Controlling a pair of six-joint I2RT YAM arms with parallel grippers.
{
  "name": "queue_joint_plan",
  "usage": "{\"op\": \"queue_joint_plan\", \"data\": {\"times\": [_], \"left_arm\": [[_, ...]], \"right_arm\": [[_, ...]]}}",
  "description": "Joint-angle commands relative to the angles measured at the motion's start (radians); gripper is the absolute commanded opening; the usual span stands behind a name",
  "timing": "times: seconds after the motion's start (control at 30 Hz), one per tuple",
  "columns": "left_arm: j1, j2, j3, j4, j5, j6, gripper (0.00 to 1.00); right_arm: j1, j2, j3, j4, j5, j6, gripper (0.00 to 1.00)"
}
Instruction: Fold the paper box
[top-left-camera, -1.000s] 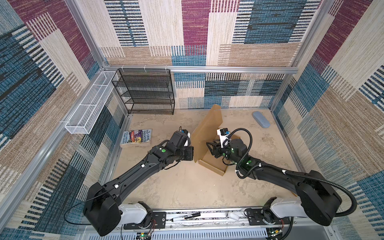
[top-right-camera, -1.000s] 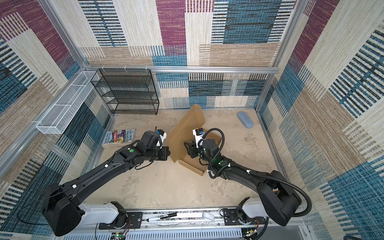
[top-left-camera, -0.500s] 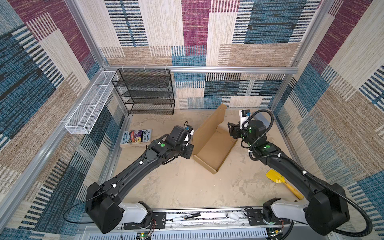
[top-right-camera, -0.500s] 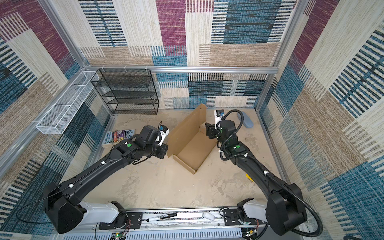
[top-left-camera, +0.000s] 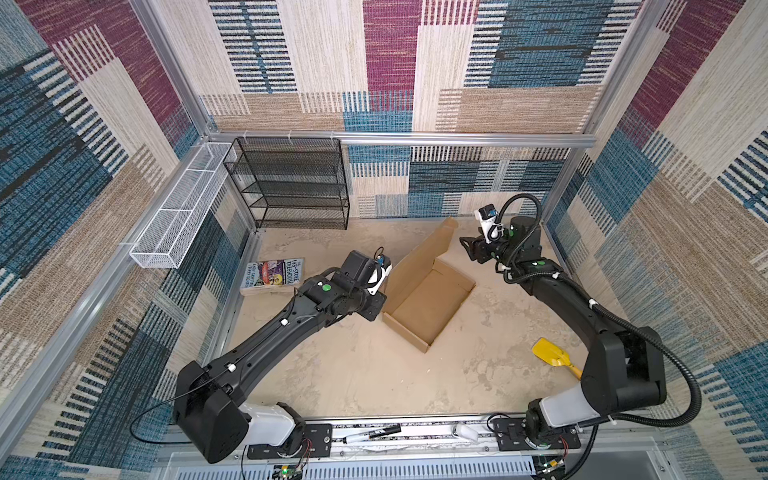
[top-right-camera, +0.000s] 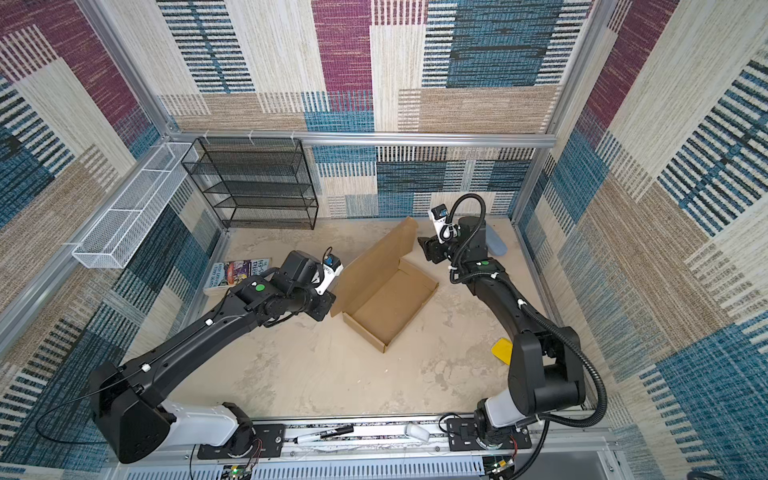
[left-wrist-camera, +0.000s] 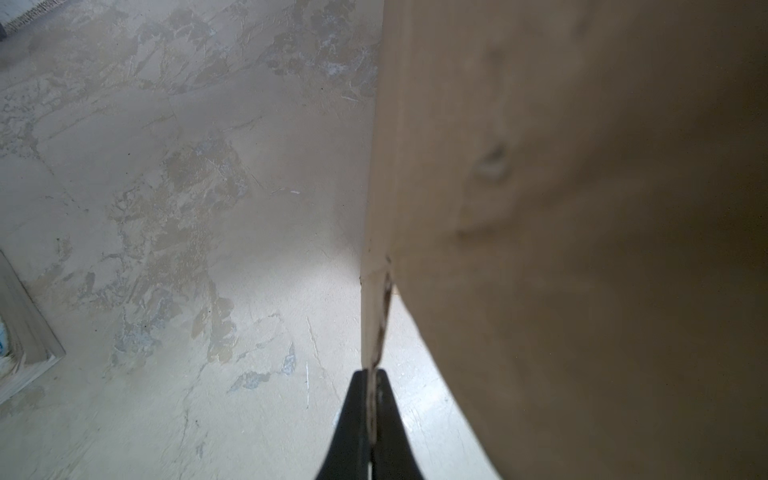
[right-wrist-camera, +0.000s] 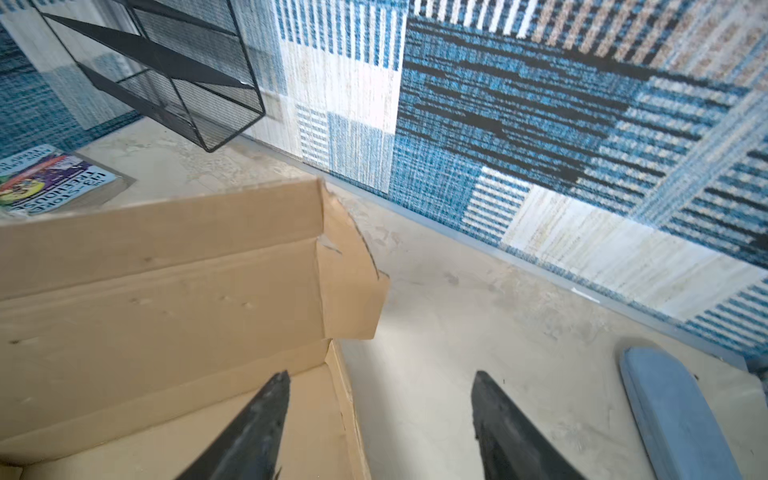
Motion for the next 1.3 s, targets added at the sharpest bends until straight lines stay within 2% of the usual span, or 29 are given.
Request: {"op": "queue_joint_plan", "data": {"times": [0.0, 0.23, 0.5, 0.97, 1.27], "left_arm": [[0.004, 0.0, 0.008, 0.015, -0.004, 0.024, 0.0], [0.008, -0.009, -0.005, 0.042, 0.005, 0.018, 0.0], [0.007, -0.033, -0.025, 0.065, 0.018, 0.015, 0.0], [0.007, -0.029, -0.026, 0.087, 0.033, 0.028, 0.0], [0.008, 0.03, 0.008, 0.111, 0.036, 0.042, 0.0]], "right_arm": [[-0.019, 0.067, 0.048, 0.018, -0.191, -0.097, 0.71], [-0.07, 0.231, 0.166, -0.015, -0.326, -0.156, 0.7], [-0.071, 0.329, 0.271, -0.071, -0.328, -0.213, 0.68], [-0.069, 0.386, 0.345, -0.093, -0.368, -0.211, 0.65], [-0.057, 0.387, 0.352, -0.111, -0.373, -0.21, 0.61]]}}
